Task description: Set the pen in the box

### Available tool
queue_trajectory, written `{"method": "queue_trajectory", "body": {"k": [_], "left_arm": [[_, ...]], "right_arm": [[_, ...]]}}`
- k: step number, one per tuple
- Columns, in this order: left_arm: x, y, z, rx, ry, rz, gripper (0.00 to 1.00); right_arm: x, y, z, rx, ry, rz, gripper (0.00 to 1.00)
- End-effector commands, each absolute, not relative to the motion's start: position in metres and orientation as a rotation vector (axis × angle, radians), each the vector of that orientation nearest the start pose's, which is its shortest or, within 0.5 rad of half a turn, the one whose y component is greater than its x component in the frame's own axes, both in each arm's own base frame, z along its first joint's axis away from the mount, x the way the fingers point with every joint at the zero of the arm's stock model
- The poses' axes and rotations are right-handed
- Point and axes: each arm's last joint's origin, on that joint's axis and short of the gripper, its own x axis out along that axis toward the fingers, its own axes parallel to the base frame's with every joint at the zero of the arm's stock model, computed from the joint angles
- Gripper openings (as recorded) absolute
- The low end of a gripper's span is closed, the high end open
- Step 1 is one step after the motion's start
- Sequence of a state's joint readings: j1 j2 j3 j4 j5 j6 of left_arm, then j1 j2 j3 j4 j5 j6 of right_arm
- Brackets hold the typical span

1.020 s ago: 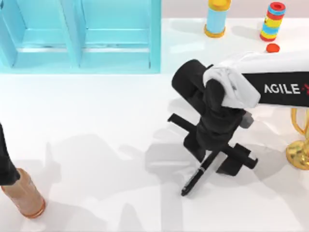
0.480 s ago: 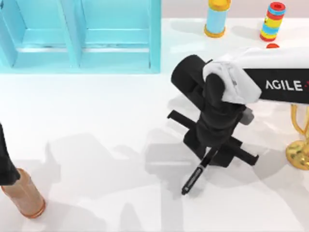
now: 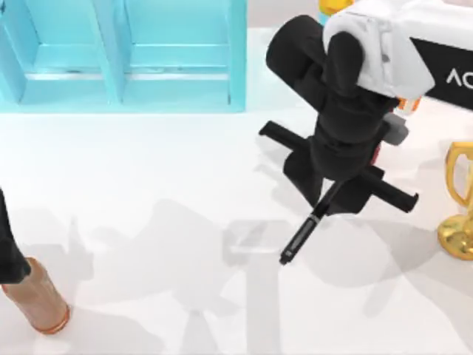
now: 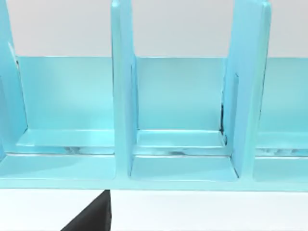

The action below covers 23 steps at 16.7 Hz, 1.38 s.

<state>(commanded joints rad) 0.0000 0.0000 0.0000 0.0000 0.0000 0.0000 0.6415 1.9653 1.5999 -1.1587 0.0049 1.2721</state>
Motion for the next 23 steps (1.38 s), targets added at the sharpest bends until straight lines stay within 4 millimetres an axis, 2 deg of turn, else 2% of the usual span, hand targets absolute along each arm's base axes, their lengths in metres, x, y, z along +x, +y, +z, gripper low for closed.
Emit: {"method": "queue_trajectory", "body": {"k": [5,6,8,10,11,13,16,18,20,22,23], "left_arm": [[0.106,-0.001,0.160,0.000,0.000,0.000,1.00],[0.106,-0.001,0.160,0.000,0.000,0.000,1.00],[0.106,-0.001,0.160,0.000,0.000,0.000,1.00],[0.106,-0.001,0.160,0.000,0.000,0.000,1.00],[0.106,-0.001,0.160,0.000,0.000,0.000,1.00],[0.106,-0.001,0.160,0.000,0.000,0.000,1.00],[0.106,-0.001,0.160,0.000,0.000,0.000,1.00],[0.106,-0.001,0.160,0.000,0.000,0.000,1.00],[0.106,-0.001,0.160,0.000,0.000,0.000,1.00],[0.106,-0.001,0.160,0.000,0.000,0.000,1.00],[0.106,-0.001,0.160,0.000,0.000,0.000,1.00]], "right_arm": [[0.304,0.232,0.215,0.517,1.483,-0.455,0.00],[0.307,0.230,0.222,0.534,1.468,-0.439,0.00],[0.319,0.216,0.248,0.602,1.403,-0.386,0.00],[0.337,0.186,0.283,0.690,1.304,-0.349,0.00],[0.347,0.165,0.298,0.733,1.249,-0.348,0.00],[0.367,0.109,0.319,0.806,1.153,-0.409,0.00],[0.382,0.001,0.328,0.906,1.046,-0.607,0.00],[0.378,-0.070,0.322,0.969,1.017,-0.766,0.00],[0.363,-0.131,0.305,1.037,1.027,-0.923,0.00],[0.342,-0.176,0.282,1.107,1.074,-1.054,0.00],[0.333,-0.192,0.270,1.140,1.103,-1.105,0.00]]}}
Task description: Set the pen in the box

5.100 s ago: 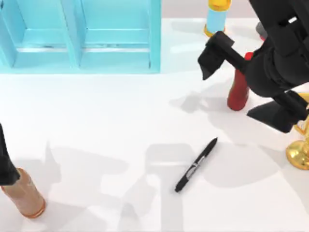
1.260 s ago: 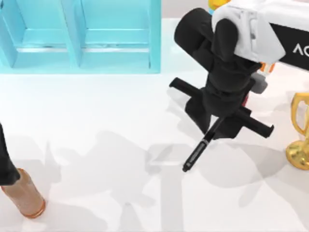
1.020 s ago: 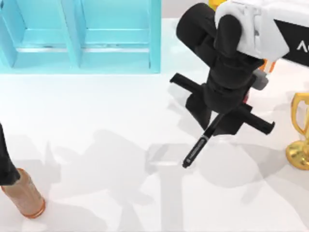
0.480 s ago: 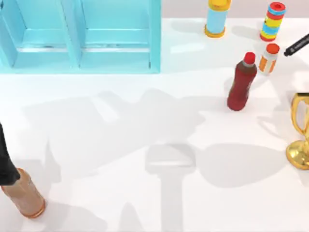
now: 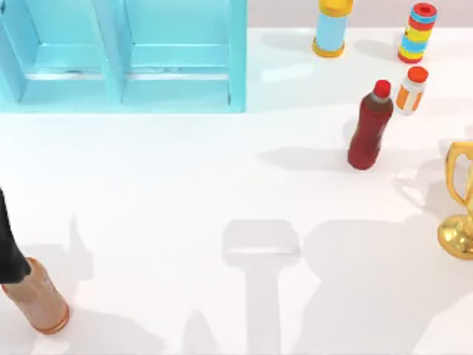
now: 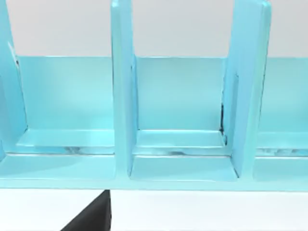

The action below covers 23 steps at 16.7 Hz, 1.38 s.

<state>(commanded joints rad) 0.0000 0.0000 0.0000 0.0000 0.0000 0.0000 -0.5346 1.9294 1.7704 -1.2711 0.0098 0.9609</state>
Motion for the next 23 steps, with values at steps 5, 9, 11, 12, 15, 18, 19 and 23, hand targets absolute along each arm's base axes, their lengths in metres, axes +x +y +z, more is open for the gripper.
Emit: {"method": "queue_trajectory", "body": {"k": [5,9,11,12,15,18,19,23], "left_arm": [[0.106,-0.001,0.160,0.000,0.000,0.000,1.00],[0.106,-0.001,0.160,0.000,0.000,0.000,1.00],[0.106,-0.001,0.160,0.000,0.000,0.000,1.00],[0.106,-0.001,0.160,0.000,0.000,0.000,1.00],[0.106,-0.001,0.160,0.000,0.000,0.000,1.00],[0.106,-0.001,0.160,0.000,0.000,0.000,1.00],[0.106,-0.001,0.160,0.000,0.000,0.000,1.00],[0.106,-0.001,0.160,0.000,0.000,0.000,1.00]], "right_arm": [[0.310,-0.217,0.242,1.220,1.179,-1.199,0.00],[0.312,-0.216,0.243,1.217,1.173,-1.195,0.00],[0.318,-0.205,0.241,1.212,1.167,-1.177,0.00],[0.322,-0.199,0.236,1.207,1.169,-1.173,0.00],[0.325,-0.183,0.213,1.180,1.203,-1.205,0.00],[0.320,-0.177,0.193,1.160,1.225,-1.240,0.00],[0.317,-0.178,0.189,1.170,1.218,-1.237,0.00],[0.312,-0.185,0.186,1.220,1.179,-1.199,0.00]]}}
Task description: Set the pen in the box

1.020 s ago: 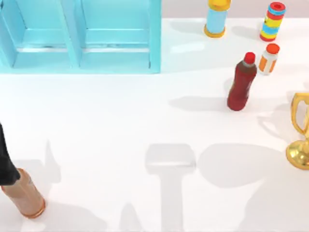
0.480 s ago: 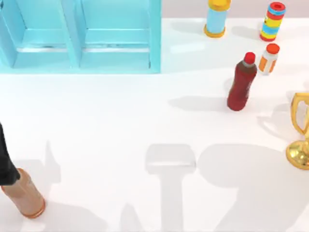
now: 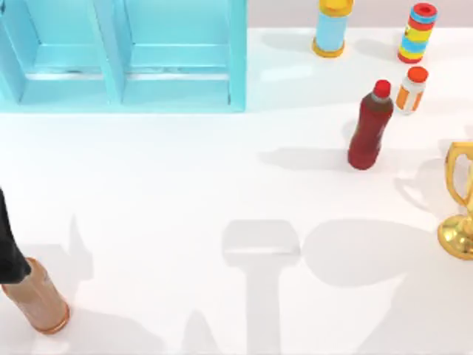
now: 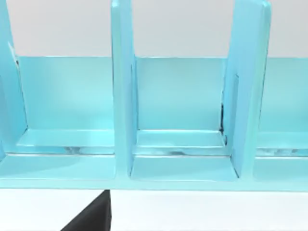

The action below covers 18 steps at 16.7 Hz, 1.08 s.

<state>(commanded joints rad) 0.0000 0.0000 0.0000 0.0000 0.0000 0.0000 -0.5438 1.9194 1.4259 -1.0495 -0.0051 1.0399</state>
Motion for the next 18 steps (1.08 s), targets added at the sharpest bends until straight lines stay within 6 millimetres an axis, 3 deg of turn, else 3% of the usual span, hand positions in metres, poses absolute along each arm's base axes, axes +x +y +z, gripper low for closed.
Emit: {"method": "queue_trajectory", "body": {"k": [3,16,18], "left_arm": [[0.1057,-0.0012,0.1600,0.000,0.000,0.000,1.00],[0.1057,-0.0012,0.1600,0.000,0.000,0.000,1.00],[0.1057,-0.0012,0.1600,0.000,0.000,0.000,1.00]], "right_arm": [[0.3124,-0.1849,0.1857,1.220,1.179,-1.199,0.00],[0.3124,-0.1849,0.1857,1.220,1.179,-1.199,0.98],[0.3124,-0.1849,0.1857,1.220,1.179,-1.199,1.00]]}}
